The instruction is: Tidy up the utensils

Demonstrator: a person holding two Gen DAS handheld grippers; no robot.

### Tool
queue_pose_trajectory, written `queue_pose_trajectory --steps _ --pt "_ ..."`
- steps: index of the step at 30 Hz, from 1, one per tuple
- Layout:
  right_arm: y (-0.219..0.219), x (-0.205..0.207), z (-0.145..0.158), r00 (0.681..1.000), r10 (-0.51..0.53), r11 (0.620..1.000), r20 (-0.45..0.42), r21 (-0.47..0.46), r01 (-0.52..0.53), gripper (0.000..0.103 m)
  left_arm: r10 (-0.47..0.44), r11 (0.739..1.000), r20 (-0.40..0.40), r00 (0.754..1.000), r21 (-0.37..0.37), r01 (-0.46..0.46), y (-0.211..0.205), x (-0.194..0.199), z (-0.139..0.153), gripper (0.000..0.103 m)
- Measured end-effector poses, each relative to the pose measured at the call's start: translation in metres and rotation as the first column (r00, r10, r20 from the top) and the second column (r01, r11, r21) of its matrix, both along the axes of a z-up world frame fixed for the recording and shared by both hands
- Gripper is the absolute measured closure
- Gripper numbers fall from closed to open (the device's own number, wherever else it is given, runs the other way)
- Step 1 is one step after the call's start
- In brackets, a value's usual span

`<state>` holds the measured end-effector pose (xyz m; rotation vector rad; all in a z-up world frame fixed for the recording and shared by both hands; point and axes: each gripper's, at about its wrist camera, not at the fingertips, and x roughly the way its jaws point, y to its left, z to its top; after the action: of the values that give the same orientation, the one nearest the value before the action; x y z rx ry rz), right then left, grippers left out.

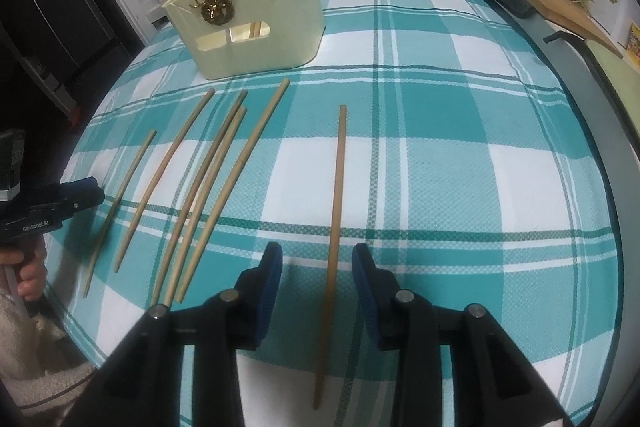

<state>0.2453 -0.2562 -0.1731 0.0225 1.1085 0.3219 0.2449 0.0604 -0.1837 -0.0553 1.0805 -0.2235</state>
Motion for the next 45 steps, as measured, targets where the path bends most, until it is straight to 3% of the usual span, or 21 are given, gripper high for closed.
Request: queue_pose_trajectory --steps 11,14,16,18,19,21,23,26,30,35,40,45 --pt "0.022 0.053 -0.020 0.997 0.060 0.991 -0.054 -0.117 -0.066 0.066 -0.024 0.994 -0.039 0.999 0.103 0.028 -0.017 0.043 -0.017 0.048" --pt "0.030 0.070 -0.028 0.995 0.070 0.985 -0.064 -0.153 -0.079 0.066 -0.042 0.990 -0.046 0.998 0.134 0.047 -0.023 0.052 -0.016 0.055" --pt "0.038 0.082 -0.027 0.994 0.087 0.979 -0.064 -0.177 -0.097 0.067 -0.050 0.988 -0.055 0.997 0.146 0.057 -0.027 0.058 -0.016 0.067" --pt "0.043 0.094 -0.029 0.993 0.089 0.978 -0.076 -0.182 -0.101 0.071 -0.054 0.985 -0.062 0.997 0.158 0.063 -0.031 0.066 -0.015 0.076" --pt "0.045 0.101 -0.029 0.994 0.084 0.978 -0.076 -0.184 -0.097 0.071 -0.056 0.986 -0.063 0.996 0.153 0.065 -0.033 0.068 -0.015 0.086" --pt "0.049 0.115 -0.028 0.994 0.073 0.976 -0.080 -0.198 -0.087 0.083 -0.060 0.986 -0.063 0.996 0.153 0.069 -0.038 0.072 -0.015 0.095" --pt "0.050 0.125 -0.028 0.995 0.061 0.976 -0.078 -0.205 -0.076 0.096 -0.059 0.985 -0.049 0.997 0.162 0.067 -0.041 0.074 -0.015 0.097" --pt "0.044 0.133 -0.028 0.996 0.033 0.988 -0.087 -0.146 -0.045 0.097 -0.044 0.988 -0.018 0.999 0.150 0.046 -0.040 0.072 -0.011 0.098" --pt "0.036 0.125 -0.017 1.000 0.015 0.997 -0.021 -0.074 -0.016 0.097 -0.027 0.994 0.084 0.996 0.103 0.018 -0.034 0.060 0.017 0.098" --pt "0.035 0.090 0.035 0.988 0.019 1.000 0.152 0.011 -0.021 0.097 -0.011 0.999 0.246 0.969 0.041 0.001 -0.022 0.029 0.078 0.098" --pt "0.032 0.049 0.094 0.950 0.015 0.997 0.311 0.068 -0.038 0.097 0.001 1.000 0.369 0.929 -0.012 0.003 -0.012 -0.007 0.129 0.098" --pt "0.032 0.002 0.144 0.888 0.021 0.995 0.459 0.079 -0.064 0.097 0.024 0.998 0.459 0.888 -0.064 0.007 -0.003 -0.036 0.163 0.098"
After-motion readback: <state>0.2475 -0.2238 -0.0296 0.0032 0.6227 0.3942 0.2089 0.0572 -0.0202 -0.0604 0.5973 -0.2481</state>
